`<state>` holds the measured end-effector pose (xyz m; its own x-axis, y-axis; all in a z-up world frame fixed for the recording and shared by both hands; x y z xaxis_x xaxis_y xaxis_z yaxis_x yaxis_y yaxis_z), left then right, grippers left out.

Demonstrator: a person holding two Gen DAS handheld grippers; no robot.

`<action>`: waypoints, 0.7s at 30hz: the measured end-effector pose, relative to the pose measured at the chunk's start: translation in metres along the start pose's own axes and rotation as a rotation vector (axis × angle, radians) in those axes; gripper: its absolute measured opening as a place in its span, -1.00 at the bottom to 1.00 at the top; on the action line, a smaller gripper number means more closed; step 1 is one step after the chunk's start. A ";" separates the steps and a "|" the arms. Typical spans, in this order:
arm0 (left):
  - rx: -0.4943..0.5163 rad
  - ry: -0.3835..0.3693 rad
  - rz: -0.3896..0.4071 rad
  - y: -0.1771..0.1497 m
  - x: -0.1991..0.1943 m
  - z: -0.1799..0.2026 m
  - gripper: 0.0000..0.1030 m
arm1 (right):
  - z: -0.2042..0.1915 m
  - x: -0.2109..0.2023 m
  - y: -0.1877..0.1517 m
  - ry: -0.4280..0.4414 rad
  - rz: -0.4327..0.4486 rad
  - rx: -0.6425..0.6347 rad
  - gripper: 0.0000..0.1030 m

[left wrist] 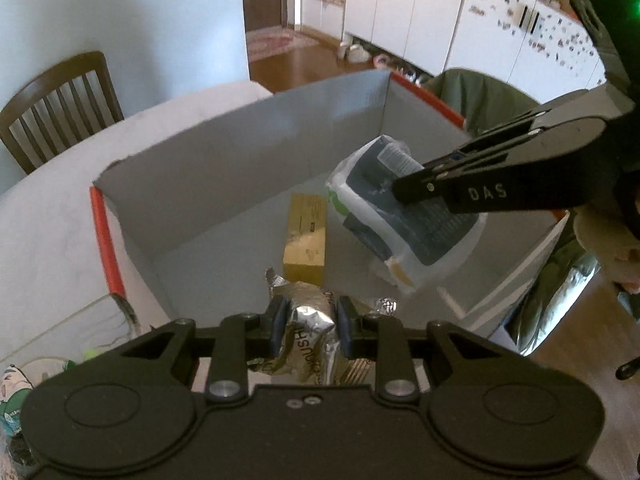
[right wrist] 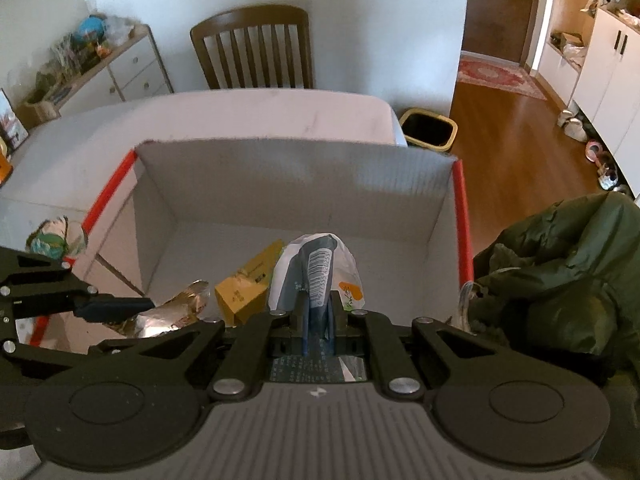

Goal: Organize objects
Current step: 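Lower the white bag and foil bag into the red box with both grippers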

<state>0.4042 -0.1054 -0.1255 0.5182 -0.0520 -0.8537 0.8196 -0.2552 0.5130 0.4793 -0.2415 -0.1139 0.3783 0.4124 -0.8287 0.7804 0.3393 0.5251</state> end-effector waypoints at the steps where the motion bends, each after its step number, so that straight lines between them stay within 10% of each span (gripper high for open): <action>1: 0.000 0.001 -0.010 0.001 0.004 0.000 -0.52 | 0.000 0.001 -0.001 -0.002 -0.002 -0.004 -0.84; 21: -0.051 -0.042 -0.134 0.007 0.026 -0.006 -0.31 | 0.009 -0.012 -0.006 0.007 0.005 0.033 -0.80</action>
<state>0.4251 -0.1026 -0.1430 0.3936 -0.0611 -0.9172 0.8926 -0.2131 0.3972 0.4744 -0.2563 -0.1091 0.3785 0.4199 -0.8249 0.7947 0.3095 0.5222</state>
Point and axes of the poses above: each gripper's, at about its wrist camera, not at the fingertips, and x roughly the way its jaws point, z to its right, y to its top, the point moved 2 cm from there along x, roughly the way its jaws point, and after that the axes turned 11 degrees about x, right-handed, at the moved point
